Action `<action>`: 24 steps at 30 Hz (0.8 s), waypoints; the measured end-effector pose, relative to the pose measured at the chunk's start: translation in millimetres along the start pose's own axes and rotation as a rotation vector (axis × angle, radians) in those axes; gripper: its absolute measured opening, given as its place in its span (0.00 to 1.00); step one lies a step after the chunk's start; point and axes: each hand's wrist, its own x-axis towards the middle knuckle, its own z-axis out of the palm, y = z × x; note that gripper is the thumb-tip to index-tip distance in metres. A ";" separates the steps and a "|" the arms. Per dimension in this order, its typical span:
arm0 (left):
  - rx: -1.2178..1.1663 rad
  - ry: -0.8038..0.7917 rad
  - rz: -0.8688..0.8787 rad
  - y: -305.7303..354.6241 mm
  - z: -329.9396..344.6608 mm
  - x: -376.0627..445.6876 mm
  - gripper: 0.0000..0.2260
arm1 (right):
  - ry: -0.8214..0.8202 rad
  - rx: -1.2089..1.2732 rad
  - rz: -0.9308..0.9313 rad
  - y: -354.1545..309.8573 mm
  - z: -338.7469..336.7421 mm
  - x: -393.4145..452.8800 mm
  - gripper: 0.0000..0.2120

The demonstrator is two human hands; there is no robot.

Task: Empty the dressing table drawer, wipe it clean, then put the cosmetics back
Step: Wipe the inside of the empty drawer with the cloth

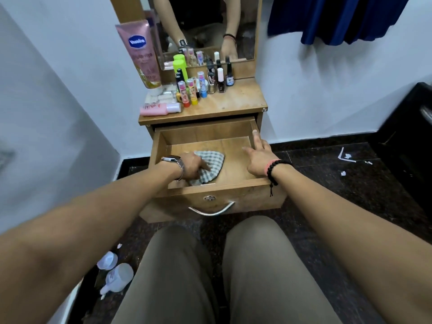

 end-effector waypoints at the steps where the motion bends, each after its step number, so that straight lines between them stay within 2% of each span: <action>1: -0.045 -0.014 -0.016 -5.0 -5.1 -13.0 0.20 | 0.006 -0.004 -0.004 -1.6 -2.7 -3.8 0.35; 3: -0.213 0.016 -0.037 -13.7 -19.3 -38.1 0.16 | 0.035 0.018 -0.063 -4.7 -8.5 -13.8 0.35; 7: -0.549 0.191 0.043 -14.5 -48.4 -93.0 0.08 | 0.122 0.201 -0.363 -26.2 -16.4 -52.0 0.38; 10: -0.922 0.156 0.146 4.8 -53.3 -134.2 0.09 | 0.133 0.373 -0.540 -49.7 -18.5 -92.8 0.36; 12: -1.269 0.074 0.141 22.1 -46.1 -157.5 0.12 | 0.163 0.447 -0.587 -59.5 -20.9 -121.5 0.29; 15: -1.815 -0.105 0.053 41.7 -31.2 -180.6 0.21 | 0.103 0.713 -0.476 -62.6 -24.3 -154.8 0.11; 17: -2.096 -0.157 0.028 50.5 -23.8 -191.7 0.28 | 0.053 0.978 -0.354 -58.5 -22.9 -167.3 0.04; 20: -2.345 -0.165 -0.086 64.6 -11.1 -200.7 0.33 | -0.056 1.317 -0.162 -47.4 -11.0 -182.2 0.11; 24: -2.351 -0.279 -0.022 84.9 5.3 -207.1 0.31 | -0.169 1.555 0.005 -37.9 10.2 -205.2 0.14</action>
